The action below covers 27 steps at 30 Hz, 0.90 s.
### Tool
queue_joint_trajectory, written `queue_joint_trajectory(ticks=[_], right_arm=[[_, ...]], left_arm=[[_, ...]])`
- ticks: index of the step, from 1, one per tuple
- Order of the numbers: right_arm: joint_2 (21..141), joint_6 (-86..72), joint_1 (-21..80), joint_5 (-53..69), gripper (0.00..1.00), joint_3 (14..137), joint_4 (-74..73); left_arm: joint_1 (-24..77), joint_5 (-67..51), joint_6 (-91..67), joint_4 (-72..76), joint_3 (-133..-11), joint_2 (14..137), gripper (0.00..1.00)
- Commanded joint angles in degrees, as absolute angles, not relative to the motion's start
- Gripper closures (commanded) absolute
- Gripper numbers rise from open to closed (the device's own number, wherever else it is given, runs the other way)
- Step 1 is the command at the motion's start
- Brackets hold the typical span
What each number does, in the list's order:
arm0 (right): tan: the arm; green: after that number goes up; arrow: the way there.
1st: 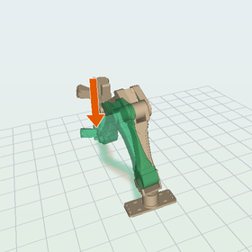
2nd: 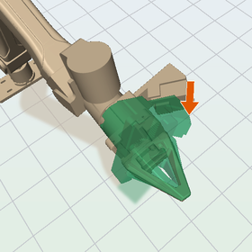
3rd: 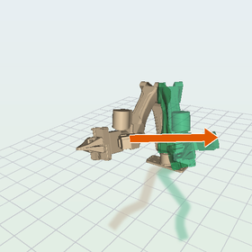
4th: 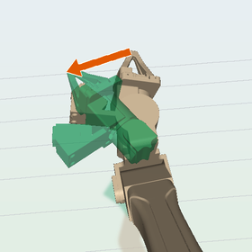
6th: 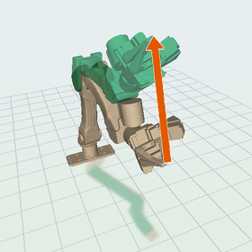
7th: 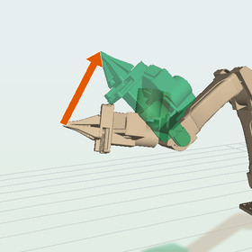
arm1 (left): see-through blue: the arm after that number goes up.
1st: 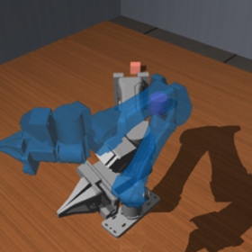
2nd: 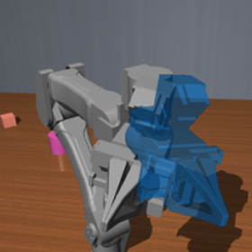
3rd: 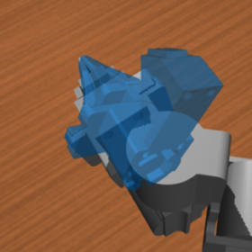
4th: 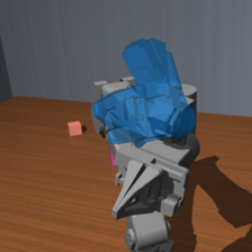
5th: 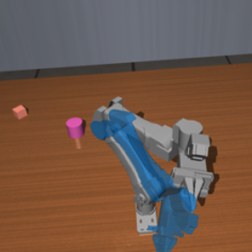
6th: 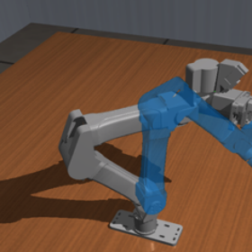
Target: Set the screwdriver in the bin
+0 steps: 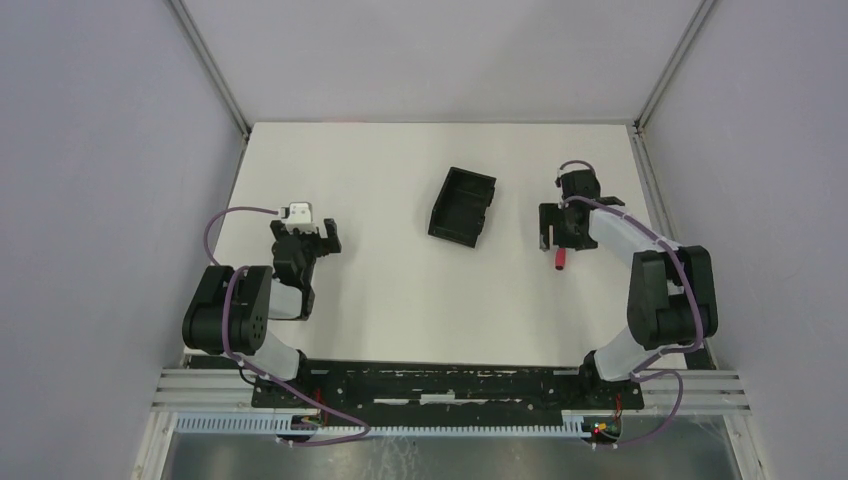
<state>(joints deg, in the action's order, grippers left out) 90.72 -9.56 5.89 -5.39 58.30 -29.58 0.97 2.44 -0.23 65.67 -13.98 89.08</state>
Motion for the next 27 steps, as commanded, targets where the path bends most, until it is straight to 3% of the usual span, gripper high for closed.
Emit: queue_joint_trajectory(ticks=[1,4,9,15,23,27], right_arm=[[91.7,-10.1,5.7,-8.2,0.21,55.0,-27.1],[94.7,-10.0,5.7,-8.8,0.27,54.4,-25.7],[97.6,-9.6,5.6,-9.5,0.49,55.0,-24.3],[97.4,-8.2,5.1,-9.5,1.00,61.6,-30.6],[91.9,-5.8,4.8,-7.4,1.00,85.0,-53.3],[90.9,-7.4,4.8,-5.3,1.00,90.1,-57.2]], left_arm=[[0.6,2.0,-1.7,67.2,-14.3,88.2,0.00],[0.7,2.0,-1.7,67.2,-14.3,88.2,0.00],[0.6,2.0,-1.7,67.2,-14.3,88.2,0.00],[0.6,1.9,-1.7,67.2,-14.3,88.2,0.00],[0.6,2.0,-1.7,67.2,-14.3,88.2,0.00],[0.7,2.0,-1.7,67.2,-14.3,88.2,0.00]])
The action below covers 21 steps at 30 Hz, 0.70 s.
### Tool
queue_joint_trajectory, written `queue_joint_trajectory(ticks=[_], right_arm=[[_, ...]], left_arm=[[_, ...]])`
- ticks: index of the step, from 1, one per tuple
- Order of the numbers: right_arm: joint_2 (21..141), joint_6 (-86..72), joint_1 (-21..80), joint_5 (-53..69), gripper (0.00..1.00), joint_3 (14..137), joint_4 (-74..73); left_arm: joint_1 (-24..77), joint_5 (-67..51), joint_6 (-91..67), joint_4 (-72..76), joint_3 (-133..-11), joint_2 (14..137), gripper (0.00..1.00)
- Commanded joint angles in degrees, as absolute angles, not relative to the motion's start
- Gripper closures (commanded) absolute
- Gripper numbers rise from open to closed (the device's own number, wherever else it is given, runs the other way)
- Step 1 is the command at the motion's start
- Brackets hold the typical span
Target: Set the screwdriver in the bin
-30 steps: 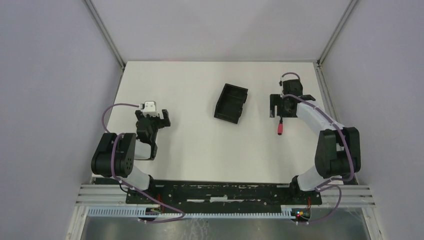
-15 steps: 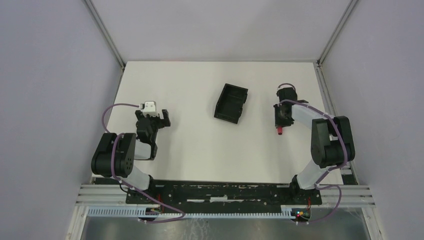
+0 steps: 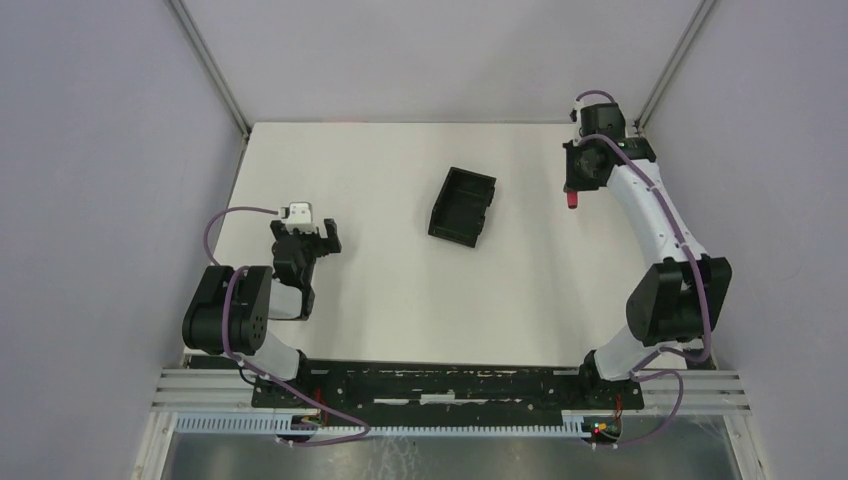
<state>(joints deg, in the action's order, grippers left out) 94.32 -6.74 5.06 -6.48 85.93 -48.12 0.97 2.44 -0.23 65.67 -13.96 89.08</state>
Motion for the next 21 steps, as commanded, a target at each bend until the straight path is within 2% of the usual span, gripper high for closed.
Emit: queue_joint_trajectory(ticks=[1,4,7,10,14,21], right_arm=[[90.5,-8.3,4.9,-4.7,1.00,89.9,-56.5],[89.6,-12.2,6.6,-0.6,1.00,88.3,-51.5],[89.5,-16.4,13.9,-2.1,1.00,87.4,-43.8],[93.1,-18.3,22.5,-4.4,1.00,89.8,-39.5],[100.9,-18.8,29.0,-6.1,1.00,93.6,-37.7],[109.5,-18.3,32.2,-7.5,1.00,93.8,-33.0]], left_arm=[[0.6,1.9,-1.7,67.2,-14.3,88.2,0.00],[0.6,2.0,-1.7,67.2,-14.3,88.2,0.00],[0.6,2.0,-1.7,67.2,-14.3,88.2,0.00],[0.6,2.0,-1.7,67.2,-14.3,88.2,0.00],[0.7,1.9,-1.7,67.2,-14.3,88.2,0.00],[0.6,2.0,-1.7,67.2,-14.3,88.2,0.00]])
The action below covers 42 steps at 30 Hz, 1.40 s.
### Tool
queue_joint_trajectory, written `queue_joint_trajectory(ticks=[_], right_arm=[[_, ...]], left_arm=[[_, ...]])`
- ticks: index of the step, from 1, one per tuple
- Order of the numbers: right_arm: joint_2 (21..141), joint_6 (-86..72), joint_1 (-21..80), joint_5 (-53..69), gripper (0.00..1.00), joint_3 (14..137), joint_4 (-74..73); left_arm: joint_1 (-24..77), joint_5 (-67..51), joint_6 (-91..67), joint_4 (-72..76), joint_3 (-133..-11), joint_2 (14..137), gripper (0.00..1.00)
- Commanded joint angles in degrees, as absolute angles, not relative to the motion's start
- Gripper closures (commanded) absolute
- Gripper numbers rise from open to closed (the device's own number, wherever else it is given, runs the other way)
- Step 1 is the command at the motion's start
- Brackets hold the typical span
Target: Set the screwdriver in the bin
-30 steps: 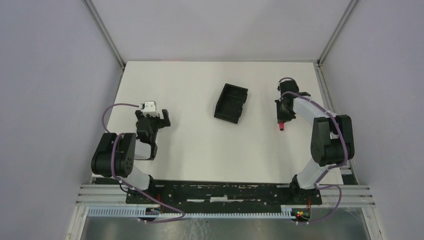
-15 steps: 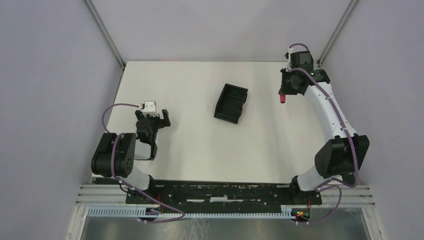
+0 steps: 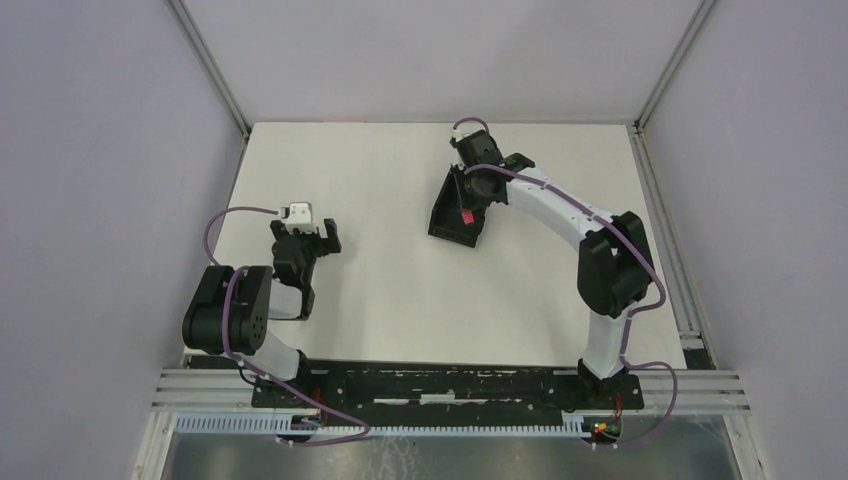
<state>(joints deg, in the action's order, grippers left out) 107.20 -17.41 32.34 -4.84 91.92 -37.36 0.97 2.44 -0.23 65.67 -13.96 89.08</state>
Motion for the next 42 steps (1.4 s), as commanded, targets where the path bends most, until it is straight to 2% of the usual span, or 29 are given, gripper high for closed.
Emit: queue_joint_trajectory(ticks=[1,12,15,17,21,28,29,30,31,32,38,42], right_arm=[[110.4,-18.3,32.2,-7.5,1.00,93.8,-32.6],[119.1,-17.2,32.2,-9.8,0.99,96.6,-32.8],[118.9,-17.5,32.1,-9.8,0.71,96.2,-32.2],[118.0,-17.7,32.2,-9.9,0.56,96.0,-31.6],[115.0,-17.8,32.2,-10.9,0.48,96.0,-31.1],[106.2,-17.4,32.2,-12.6,0.47,94.7,-28.4],[104.9,-17.0,32.1,-12.5,0.44,94.2,-27.9],[103.3,-16.4,32.1,-12.5,0.37,93.8,-27.5],[101.5,-15.9,32.1,-12.6,0.16,93.0,-26.9],[99.9,-15.4,31.9,-12.9,0.02,92.0,-26.2],[87.3,-10.4,30.9,-20.7,0.02,78.9,-19.1],[78.6,-10.0,28.5,-21.2,0.02,63.8,-10.9]], left_arm=[[0.6,2.0,-1.6,67.2,-14.3,88.2,0.00],[0.7,2.0,-1.7,67.2,-14.3,88.2,0.00],[0.6,1.9,-1.7,67.2,-14.3,88.2,0.00],[0.6,2.0,-1.7,67.2,-14.3,88.2,0.00],[0.6,2.0,-1.7,67.2,-14.3,88.2,0.00],[0.6,2.0,-1.7,67.2,-14.3,88.2,0.00],[0.7,2.0,-1.7,67.2,-14.3,88.2,0.00],[0.6,2.0,-1.7,67.2,-14.3,88.2,0.00],[0.7,2.0,-1.7,67.2,-14.3,88.3,0.00],[0.6,2.0,-1.7,67.2,-14.3,88.2,0.00],[0.7,2.0,-1.6,67.2,-14.3,88.2,0.00],[0.7,2.0,-1.6,67.2,-14.3,88.2,0.00]])
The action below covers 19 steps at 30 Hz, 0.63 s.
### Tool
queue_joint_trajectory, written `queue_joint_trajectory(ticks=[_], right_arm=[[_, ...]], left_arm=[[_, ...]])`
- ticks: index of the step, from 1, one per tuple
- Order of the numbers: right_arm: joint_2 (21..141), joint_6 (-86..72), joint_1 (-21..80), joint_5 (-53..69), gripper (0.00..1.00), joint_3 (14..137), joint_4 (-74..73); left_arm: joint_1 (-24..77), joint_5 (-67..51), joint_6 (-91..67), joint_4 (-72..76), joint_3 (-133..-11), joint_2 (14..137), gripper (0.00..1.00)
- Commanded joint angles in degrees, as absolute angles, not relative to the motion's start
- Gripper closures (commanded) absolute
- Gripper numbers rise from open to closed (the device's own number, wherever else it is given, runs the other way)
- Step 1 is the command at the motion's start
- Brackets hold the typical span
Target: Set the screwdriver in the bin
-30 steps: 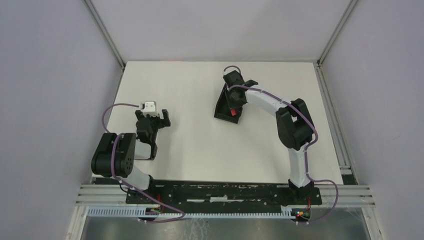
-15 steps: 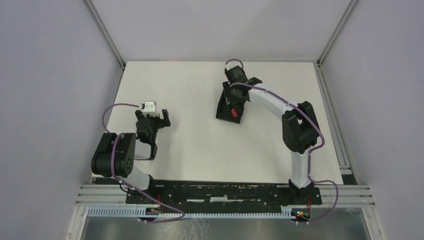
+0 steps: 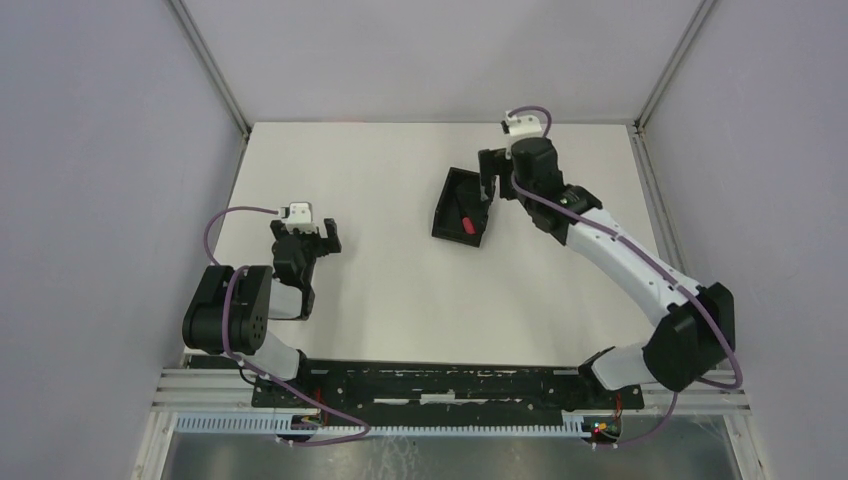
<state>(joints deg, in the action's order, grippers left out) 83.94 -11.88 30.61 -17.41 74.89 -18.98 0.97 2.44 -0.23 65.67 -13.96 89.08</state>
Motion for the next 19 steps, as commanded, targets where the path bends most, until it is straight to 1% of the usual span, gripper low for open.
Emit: queue_joint_trajectory(ticks=[1,4,9,14,17,19], right_arm=[[76.1,-10.3,27.8,-21.3,0.02,59.4,-8.9],[70.9,-10.8,25.8,-23.2,0.02,48.1,-3.0],[65.8,-11.6,23.5,-26.8,0.02,34.5,4.9],[65.2,-13.1,23.3,-29.4,0.02,27.1,9.1],[65.1,-13.9,23.2,-26.8,0.02,24.0,13.8],[65.6,-14.6,23.2,-26.0,0.02,24.2,14.5]], left_arm=[[0.6,1.9,-1.7,67.2,-14.3,88.1,0.00],[0.6,2.0,-1.7,67.3,-14.3,88.2,0.00],[0.6,2.0,-1.7,67.3,-14.3,88.2,0.00],[0.6,1.9,-1.7,67.2,-14.3,88.2,0.00],[0.6,2.0,-1.7,67.2,-14.3,88.2,0.00],[0.6,2.0,-1.7,67.2,-14.3,88.2,0.00]])
